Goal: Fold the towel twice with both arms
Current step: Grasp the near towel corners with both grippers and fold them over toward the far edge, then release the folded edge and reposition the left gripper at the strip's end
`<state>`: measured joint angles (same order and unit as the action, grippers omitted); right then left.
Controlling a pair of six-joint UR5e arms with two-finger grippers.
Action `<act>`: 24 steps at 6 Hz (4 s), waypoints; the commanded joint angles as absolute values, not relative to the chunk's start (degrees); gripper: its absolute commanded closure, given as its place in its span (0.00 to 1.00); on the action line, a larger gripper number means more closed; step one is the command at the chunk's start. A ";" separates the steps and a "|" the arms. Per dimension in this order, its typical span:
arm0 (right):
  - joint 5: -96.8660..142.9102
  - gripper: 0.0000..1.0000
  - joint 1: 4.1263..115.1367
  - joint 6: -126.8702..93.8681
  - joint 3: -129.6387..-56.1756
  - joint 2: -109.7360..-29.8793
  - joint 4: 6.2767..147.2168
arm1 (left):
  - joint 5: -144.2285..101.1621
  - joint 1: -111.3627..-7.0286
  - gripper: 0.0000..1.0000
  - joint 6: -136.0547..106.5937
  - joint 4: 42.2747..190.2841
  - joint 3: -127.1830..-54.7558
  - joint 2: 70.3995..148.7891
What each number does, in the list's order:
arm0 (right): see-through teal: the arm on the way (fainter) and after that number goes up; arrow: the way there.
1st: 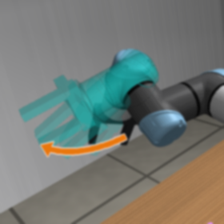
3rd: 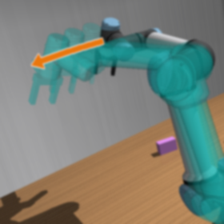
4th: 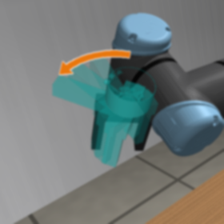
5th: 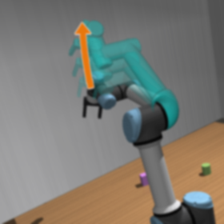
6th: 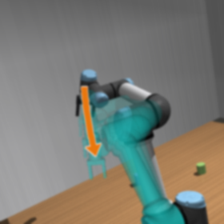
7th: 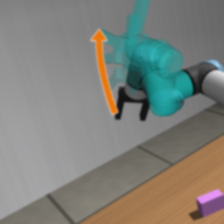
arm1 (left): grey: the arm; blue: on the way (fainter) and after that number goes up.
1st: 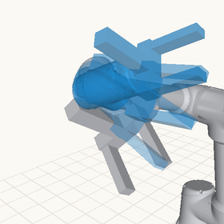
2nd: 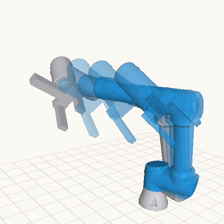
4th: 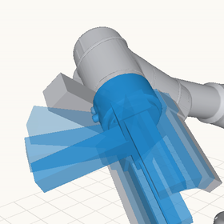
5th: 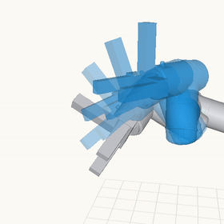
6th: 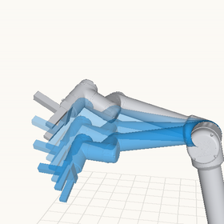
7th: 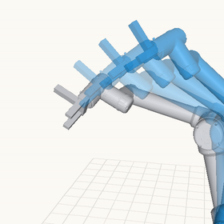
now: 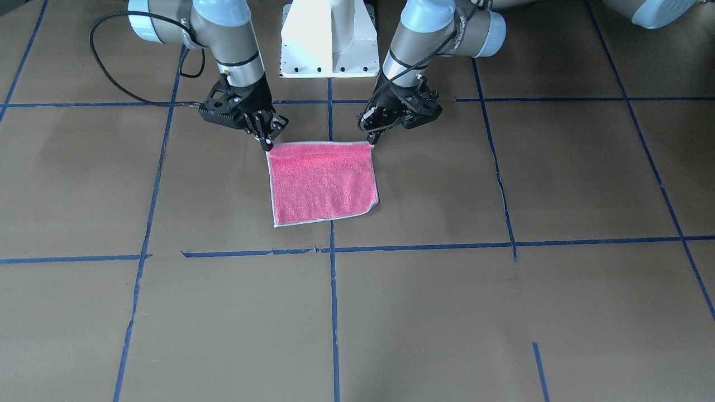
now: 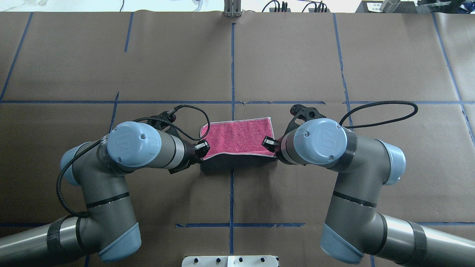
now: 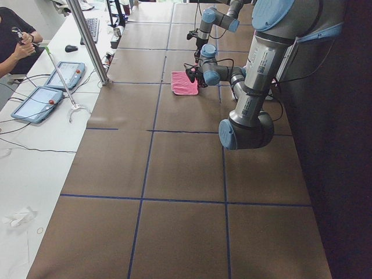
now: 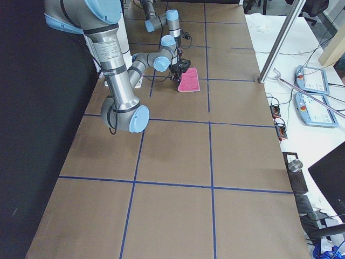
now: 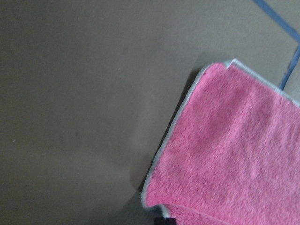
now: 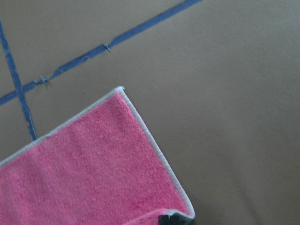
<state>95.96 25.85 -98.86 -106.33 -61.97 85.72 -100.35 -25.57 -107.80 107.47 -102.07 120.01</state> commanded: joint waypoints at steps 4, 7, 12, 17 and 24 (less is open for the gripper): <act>96.50 1.00 30.49 -98.44 -93.00 -53.88 85.25 | -100.11 -31.11 1.00 -103.97 110.89 -90.81 124.98; 96.50 0.97 31.02 -98.35 -90.53 -51.69 85.17 | -100.02 -31.20 0.92 -103.89 111.97 -88.07 127.00; 102.12 0.00 34.88 -93.26 -92.71 -52.47 85.08 | -100.63 -29.81 0.26 -109.89 112.06 -92.53 124.82; 105.03 0.00 37.35 -88.94 -95.18 -55.45 85.08 | -100.37 -26.37 0.26 -121.72 112.24 -92.29 122.78; 104.42 0.00 37.18 -88.94 -95.36 -55.81 85.08 | -100.11 -24.96 0.41 -121.46 111.97 -92.11 122.78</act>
